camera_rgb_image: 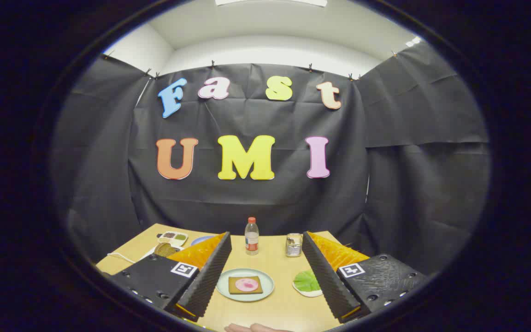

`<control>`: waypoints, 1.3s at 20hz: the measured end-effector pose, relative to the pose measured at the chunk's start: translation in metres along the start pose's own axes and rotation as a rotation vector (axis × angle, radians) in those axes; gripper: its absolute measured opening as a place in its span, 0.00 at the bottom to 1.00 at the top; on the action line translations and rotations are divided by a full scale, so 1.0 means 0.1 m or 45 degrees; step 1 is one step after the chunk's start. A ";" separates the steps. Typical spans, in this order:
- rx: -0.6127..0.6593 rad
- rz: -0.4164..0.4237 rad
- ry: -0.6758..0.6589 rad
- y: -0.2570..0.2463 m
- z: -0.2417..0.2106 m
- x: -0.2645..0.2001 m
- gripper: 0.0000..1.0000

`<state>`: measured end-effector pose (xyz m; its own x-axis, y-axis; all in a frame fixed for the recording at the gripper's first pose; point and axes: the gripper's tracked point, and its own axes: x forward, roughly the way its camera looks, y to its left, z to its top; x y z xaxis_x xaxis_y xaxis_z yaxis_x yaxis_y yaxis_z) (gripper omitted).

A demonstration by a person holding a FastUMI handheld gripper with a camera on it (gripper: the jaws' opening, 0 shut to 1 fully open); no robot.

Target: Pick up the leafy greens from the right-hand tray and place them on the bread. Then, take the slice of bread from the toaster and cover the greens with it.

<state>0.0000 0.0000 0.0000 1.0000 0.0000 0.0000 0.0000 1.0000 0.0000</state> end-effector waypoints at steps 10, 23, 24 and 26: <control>-0.031 -0.057 -0.001 -0.31 0.10 -0.05 0.95; -0.086 -0.002 0.171 -1.27 -0.56 0.47 0.96; -0.090 0.007 0.206 -1.35 -0.69 0.58 0.96; -0.095 0.023 0.283 -1.50 -0.99 0.82 0.96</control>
<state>0.0824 -0.1501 -0.0992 0.9752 0.0098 -0.2209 -0.0263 0.9971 -0.0719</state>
